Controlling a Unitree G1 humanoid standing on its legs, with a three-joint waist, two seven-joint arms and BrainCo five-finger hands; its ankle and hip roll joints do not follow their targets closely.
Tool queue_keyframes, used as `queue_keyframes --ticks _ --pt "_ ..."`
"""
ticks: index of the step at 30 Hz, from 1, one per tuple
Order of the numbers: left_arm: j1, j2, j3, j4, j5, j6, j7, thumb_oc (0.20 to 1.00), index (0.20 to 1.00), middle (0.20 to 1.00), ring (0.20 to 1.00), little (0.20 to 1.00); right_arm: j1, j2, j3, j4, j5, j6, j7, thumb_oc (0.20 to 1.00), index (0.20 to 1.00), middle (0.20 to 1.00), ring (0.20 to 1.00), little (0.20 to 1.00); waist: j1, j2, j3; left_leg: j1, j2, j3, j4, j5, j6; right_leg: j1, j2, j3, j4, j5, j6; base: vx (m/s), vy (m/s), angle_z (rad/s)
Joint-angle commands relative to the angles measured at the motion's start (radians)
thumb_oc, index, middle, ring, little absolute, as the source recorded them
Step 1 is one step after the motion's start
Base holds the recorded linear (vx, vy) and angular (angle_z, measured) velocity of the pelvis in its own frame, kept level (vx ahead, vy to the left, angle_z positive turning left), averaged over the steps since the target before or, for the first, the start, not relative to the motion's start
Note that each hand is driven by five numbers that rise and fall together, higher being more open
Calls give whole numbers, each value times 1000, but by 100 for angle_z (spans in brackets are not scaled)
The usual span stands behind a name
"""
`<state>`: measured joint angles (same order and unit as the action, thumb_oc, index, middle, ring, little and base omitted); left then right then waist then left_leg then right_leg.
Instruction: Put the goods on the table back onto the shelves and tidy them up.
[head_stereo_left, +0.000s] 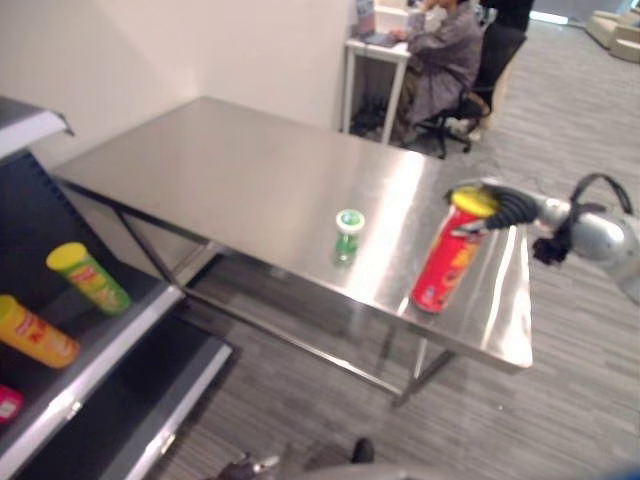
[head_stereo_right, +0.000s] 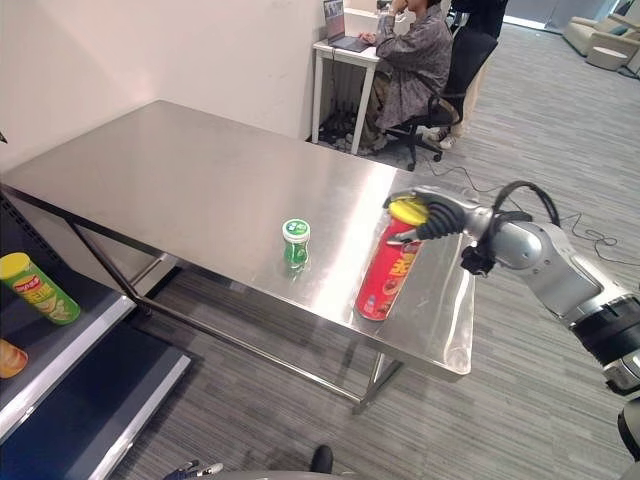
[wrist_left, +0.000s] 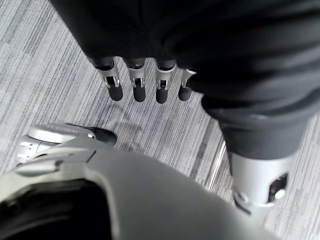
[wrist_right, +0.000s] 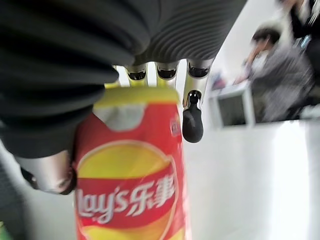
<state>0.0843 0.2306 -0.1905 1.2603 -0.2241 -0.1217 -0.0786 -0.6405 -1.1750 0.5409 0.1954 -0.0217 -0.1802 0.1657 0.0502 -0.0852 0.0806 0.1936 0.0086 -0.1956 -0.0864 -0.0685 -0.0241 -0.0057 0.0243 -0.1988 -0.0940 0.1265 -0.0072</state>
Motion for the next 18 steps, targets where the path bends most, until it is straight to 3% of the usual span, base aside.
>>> queue_keyframes --ticks 1,3,5,10,18 --pt "-42 -47 19 20 -21 -21 16 1000 1000 1000 1000 1000 -5 2 -161 7 -94 27 -165 200 200 200 200 200 10 -2 -11 3 10 42 -1 -34 -2 77 -74 76 13 -103 103 -21 3 -3" --pt "-45 -46 23 22 -15 -18 20 1000 1000 1000 1000 1000 22 14 -217 1 -120 41 -193 200 200 200 200 200 9 1 -12 3 10 44 -1 -35 0 76 -74 79 14 -103 103 -11 1 -3" --pt "-44 -41 38 13 1 -8 33 1000 1000 1000 1000 1000 99 24 -352 -59 -195 69 -239 200 200 200 200 200 6 9 -12 4 6 47 -1 -39 6 74 -73 85 15 -102 101 -28 8 -8" --pt "-21 -38 49 -6 15 -2 41 1000 1000 1000 1000 1000 196 54 -485 -127 -235 88 -269 200 200 200 200 200 12 19 -11 3 2 56 -1 -42 14 67 -74 92 14 -92 104 -36 12 -8" --pt "5 -34 54 -17 35 1 49 1000 1000 1000 1000 1000 256 80 -560 -186 -276 90 -295 200 200 200 200 200 14 31 -5 -7 -11 59 -1 -34 26 48 -80 106 18 -78 110 -42 31 -10"
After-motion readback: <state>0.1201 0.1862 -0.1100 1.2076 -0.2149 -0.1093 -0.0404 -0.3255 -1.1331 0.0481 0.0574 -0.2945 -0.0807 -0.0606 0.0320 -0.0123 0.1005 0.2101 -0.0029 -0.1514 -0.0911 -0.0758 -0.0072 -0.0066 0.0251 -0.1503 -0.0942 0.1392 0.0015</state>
